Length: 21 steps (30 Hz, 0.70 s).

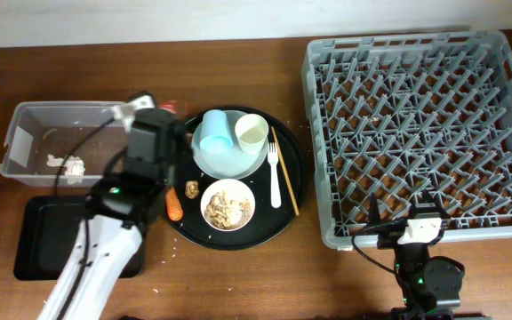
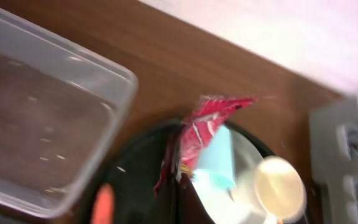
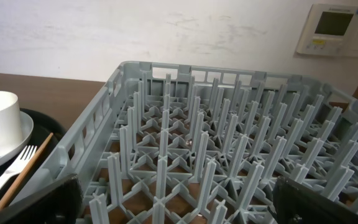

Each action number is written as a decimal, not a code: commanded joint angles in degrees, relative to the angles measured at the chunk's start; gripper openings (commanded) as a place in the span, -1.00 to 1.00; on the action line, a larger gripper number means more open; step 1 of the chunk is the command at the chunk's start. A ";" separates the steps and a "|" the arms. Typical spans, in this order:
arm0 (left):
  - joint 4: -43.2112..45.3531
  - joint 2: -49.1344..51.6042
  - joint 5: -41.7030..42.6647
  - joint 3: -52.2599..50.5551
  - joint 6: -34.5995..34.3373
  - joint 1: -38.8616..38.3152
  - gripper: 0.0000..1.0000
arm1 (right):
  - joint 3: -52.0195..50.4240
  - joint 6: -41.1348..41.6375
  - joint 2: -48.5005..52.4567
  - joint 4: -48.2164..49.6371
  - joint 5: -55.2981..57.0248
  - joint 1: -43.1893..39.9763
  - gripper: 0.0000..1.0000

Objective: Sort waste into correct bins and load items into the dishwasher rack
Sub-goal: 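Carry the red wrapper to the clear bin and release it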

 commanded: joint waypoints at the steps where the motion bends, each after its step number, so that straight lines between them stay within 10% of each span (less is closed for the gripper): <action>1: -0.96 -1.36 -0.94 0.50 0.94 9.77 -0.99 | -0.31 0.44 -0.33 -0.26 0.50 0.15 0.97; 10: 6.91 18.51 16.39 0.50 0.92 29.24 -0.94 | -0.31 0.44 -0.33 -0.26 0.50 0.15 0.97; 14: 8.37 18.82 17.77 0.52 1.86 30.10 0.68 | -0.31 0.44 -0.33 -0.26 0.50 0.15 0.97; 21: -9.25 3.56 25.29 5.88 8.50 28.20 0.72 | -0.31 0.44 -0.33 -0.26 0.50 0.15 0.97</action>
